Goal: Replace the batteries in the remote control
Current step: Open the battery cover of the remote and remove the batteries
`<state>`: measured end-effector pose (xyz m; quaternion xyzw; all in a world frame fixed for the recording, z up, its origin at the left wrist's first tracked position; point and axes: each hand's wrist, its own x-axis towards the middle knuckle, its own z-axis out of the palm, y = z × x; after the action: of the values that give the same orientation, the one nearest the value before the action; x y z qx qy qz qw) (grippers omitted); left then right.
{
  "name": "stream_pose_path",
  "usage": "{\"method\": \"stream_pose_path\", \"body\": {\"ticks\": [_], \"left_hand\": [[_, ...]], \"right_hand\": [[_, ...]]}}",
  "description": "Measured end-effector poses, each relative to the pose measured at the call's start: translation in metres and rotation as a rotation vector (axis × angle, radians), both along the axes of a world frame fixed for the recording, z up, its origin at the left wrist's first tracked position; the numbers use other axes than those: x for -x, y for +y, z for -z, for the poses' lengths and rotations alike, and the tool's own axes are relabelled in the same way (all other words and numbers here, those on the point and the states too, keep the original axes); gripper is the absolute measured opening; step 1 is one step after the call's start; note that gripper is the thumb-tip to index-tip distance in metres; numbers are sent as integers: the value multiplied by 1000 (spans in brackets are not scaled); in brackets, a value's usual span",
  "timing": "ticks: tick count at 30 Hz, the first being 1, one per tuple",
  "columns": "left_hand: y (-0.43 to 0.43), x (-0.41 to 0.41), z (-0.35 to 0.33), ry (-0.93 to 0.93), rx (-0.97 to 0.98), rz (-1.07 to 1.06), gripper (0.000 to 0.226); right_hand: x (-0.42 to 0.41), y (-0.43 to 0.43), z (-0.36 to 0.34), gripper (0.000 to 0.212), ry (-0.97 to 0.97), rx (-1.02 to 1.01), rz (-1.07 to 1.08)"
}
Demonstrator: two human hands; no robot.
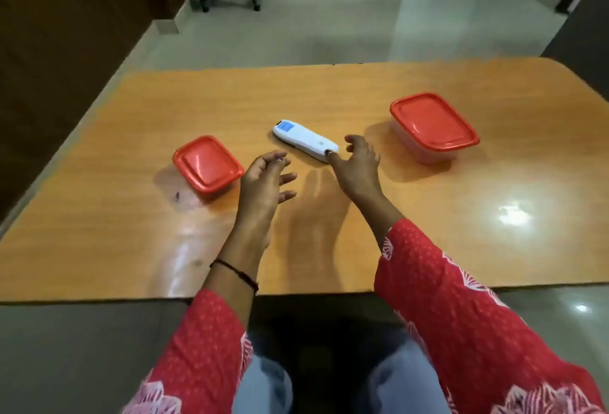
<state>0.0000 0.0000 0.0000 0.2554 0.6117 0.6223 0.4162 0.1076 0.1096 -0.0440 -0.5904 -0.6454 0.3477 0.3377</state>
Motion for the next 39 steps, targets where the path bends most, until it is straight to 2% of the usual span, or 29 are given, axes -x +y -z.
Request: {"method": "stream_pose_path", "body": {"ticks": [4, 7, 9, 12, 18, 24, 28, 34, 39], "left_hand": [[19, 8, 28, -141, 7, -37, 15], [27, 8, 43, -215, -3, -70, 16], [25, 5, 49, -251, -14, -78, 15], [17, -4, 51, -309, -12, -59, 17], [-16, -20, 47, -296, -3, 20, 26], [-41, -33, 52, -287, -48, 130, 26], [-32, -17, 51, -328, -79, 192, 33], [-24, -8, 56, -356, -86, 282, 40], [-23, -9, 56, -338, -127, 257, 38]], "right_hand": [[27, 36, 9, 76, -333, 12, -62], [39, 48, 21, 61, -479, -54, -80], [39, 42, 23, 52, -490, -86, -72], [25, 11, 19, 48, -338, -42, -42], [-25, -94, 8, 33, 225, 124, -60], [-34, -118, 10, 35, 453, 229, -201], [-25, -112, 11, 26, 688, 398, -272], [-16, -106, 16, 22, 786, 461, -268], [-8, -103, 21, 21, 745, 380, -243]]}}
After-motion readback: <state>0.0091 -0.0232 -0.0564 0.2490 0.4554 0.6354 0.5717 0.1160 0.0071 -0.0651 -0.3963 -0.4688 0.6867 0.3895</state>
